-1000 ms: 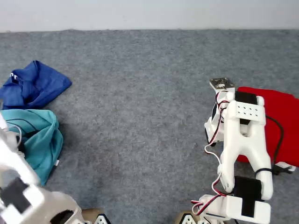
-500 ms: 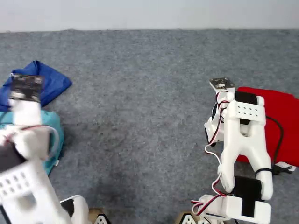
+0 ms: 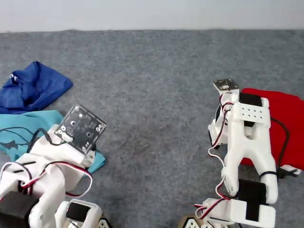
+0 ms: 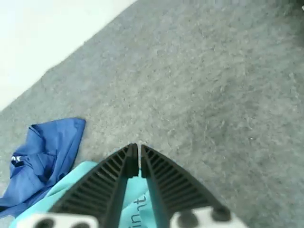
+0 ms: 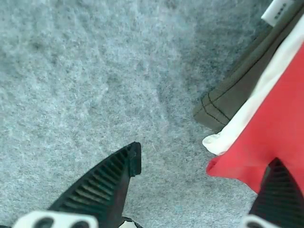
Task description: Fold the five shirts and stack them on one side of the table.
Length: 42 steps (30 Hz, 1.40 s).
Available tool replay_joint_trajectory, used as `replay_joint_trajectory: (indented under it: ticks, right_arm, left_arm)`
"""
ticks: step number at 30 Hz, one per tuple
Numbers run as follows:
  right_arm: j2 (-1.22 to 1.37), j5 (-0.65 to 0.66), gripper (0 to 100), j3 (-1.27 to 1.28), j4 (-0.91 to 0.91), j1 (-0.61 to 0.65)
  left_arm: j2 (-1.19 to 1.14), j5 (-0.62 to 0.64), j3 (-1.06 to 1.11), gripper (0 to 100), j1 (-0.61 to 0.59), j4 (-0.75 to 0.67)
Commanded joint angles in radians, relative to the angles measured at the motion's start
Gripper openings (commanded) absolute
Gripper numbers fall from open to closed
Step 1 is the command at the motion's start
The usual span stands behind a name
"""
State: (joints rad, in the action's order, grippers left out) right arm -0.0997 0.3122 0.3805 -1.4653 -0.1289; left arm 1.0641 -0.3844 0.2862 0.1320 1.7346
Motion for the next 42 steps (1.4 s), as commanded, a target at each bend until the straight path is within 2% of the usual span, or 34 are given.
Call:
replay_joint_trajectory:
  ticks: [1, 4, 7, 9, 12, 14, 18, 22, 27, 31, 37, 42]
  right_arm:
    - [-0.039, -0.009, 39.1, -0.002, 0.002, 0.007]
    - [-0.039, -0.008, 39.1, -0.002, -0.002, 0.013]
    - [-0.041, 0.026, 39.1, -0.005, -0.025, 0.108]
    - [-0.041, 0.074, 39.1, -0.014, -0.051, 0.240]
    - [-0.039, 0.063, 39.1, -0.058, -0.059, 0.467]
    - [-0.038, 0.052, 39.1, -0.120, -0.061, 0.602]
    - [0.001, 0.049, 39.1, -0.322, -0.085, 0.828]
    - [0.191, -0.040, 39.1, -0.588, -0.134, 0.961]
    - [0.535, -0.158, 39.1, -1.007, -0.263, 1.067]
    - [0.769, -0.176, 39.0, -1.293, -0.331, 1.133]
    - [0.895, -0.176, 39.0, -1.370, -0.329, 1.234]
    - [0.970, -0.180, 39.0, -1.367, -0.328, 1.241]
  left_arm:
    - [-0.031, 0.038, 0.008, 1, -0.175, 0.006]
    - [-0.078, -0.015, 0.143, 2, -0.365, -0.012]
    - [-0.135, -0.084, 0.323, 2, -0.491, -0.087]
    - [-0.166, -0.083, 0.414, 2, -0.565, -0.176]
    - [-0.201, -0.032, 0.456, 2, -0.692, -0.265]
    - [-0.224, 0.035, 0.455, 2, -0.790, -0.275]
    - [-0.290, 0.043, 0.463, 2, -0.948, -0.267]
    - [-0.396, 0.049, 0.463, 2, -1.085, -0.265]
    - [-0.522, 0.051, 0.463, 2, -1.174, -0.265]
    - [-0.546, 0.051, 0.458, 2, -1.206, -0.265]
    - [-0.546, 0.051, 0.456, 2, -1.211, -0.267]
    - [-0.546, 0.051, 0.456, 2, -1.211, -0.267]
